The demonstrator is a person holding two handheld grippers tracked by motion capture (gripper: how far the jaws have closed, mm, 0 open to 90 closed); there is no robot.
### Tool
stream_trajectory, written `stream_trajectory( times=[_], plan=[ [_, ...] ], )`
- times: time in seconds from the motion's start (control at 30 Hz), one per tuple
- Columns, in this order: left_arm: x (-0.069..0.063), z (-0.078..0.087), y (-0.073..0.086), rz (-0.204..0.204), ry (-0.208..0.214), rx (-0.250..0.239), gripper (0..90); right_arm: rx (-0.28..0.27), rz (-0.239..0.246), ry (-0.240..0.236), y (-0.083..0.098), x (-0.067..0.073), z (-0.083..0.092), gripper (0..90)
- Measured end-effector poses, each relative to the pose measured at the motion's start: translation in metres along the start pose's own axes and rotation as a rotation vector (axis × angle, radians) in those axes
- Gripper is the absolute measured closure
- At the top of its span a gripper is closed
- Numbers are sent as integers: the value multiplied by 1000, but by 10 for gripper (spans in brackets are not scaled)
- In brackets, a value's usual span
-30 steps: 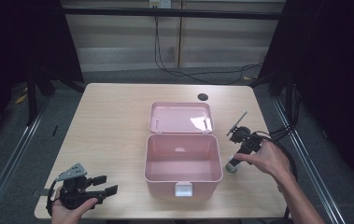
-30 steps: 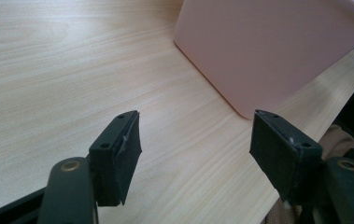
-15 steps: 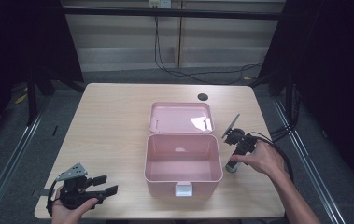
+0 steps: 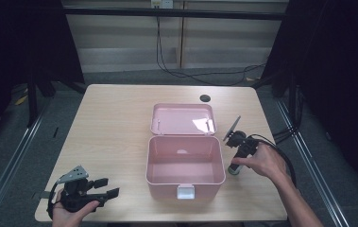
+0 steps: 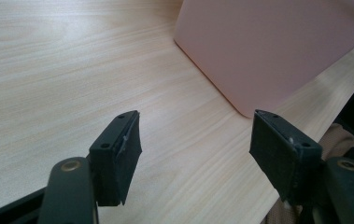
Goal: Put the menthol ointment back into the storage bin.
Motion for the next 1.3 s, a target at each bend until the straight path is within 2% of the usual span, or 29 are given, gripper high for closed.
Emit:
stream_trajectory(
  times=[0.17,0.33,0.63,1.0,1.13,1.3],
  plan=[
    [0,0,0,1,3,-1,335,1,-7,-8,0,1,0,511],
    [0,0,0,1,5,-1,335,-22,11,-5,0,-2,3,511],
    [0,0,0,2,5,2,332,-33,-4,-21,3,-2,7,511],
    [-1,0,0,1,9,2,330,-33,35,-23,0,-1,17,511],
    [-1,0,0,2,9,2,329,-51,26,-32,-2,-1,21,512],
    [-1,-1,0,1,12,10,327,-49,29,-33,0,-2,26,512]
  ],
)
Point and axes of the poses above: each handheld gripper's, and its own axes: z roughly backward along the jaws, y roughly out of its underside, x roughly to its left, the point moved 7 cm from there along -z, roughly forward along the jaws, and after that the axes turned 11 degrees about -x, right-handed, at the moved point
